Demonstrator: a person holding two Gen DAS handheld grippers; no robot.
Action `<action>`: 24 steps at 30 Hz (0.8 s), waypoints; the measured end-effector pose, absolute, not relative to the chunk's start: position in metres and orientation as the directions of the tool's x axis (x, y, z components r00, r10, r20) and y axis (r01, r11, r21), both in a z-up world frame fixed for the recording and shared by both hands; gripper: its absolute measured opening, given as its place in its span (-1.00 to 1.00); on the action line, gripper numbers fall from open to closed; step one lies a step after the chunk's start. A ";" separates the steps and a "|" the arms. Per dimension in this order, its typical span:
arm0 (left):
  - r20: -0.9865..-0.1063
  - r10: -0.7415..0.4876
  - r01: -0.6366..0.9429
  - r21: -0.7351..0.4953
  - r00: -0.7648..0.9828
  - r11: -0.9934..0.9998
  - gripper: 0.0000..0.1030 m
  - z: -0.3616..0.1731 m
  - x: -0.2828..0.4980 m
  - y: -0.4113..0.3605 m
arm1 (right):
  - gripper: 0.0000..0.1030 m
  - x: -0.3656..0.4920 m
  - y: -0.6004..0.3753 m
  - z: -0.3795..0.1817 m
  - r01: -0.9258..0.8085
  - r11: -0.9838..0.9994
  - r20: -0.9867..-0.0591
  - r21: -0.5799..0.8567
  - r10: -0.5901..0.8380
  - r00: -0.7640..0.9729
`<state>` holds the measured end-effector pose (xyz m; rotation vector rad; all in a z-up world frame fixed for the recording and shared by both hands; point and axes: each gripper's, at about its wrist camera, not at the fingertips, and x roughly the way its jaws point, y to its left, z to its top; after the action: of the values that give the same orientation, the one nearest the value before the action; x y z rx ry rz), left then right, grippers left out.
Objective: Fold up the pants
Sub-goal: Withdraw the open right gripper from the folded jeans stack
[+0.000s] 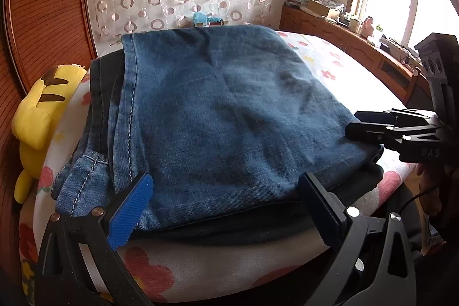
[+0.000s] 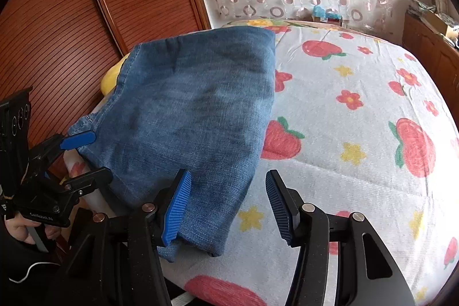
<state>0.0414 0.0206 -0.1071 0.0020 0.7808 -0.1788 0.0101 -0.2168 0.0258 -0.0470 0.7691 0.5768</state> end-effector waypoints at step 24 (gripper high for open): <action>-0.693 -0.150 0.170 -0.040 0.705 0.985 0.97 -0.114 0.042 0.019 | 0.09 0.013 -0.202 0.012 -0.509 0.841 -0.666 0.184 0.488 0.565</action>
<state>0.0419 0.0192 -0.1138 0.0277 0.7684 -0.1776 0.0125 -0.2016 0.0122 -0.0301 0.7735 0.5861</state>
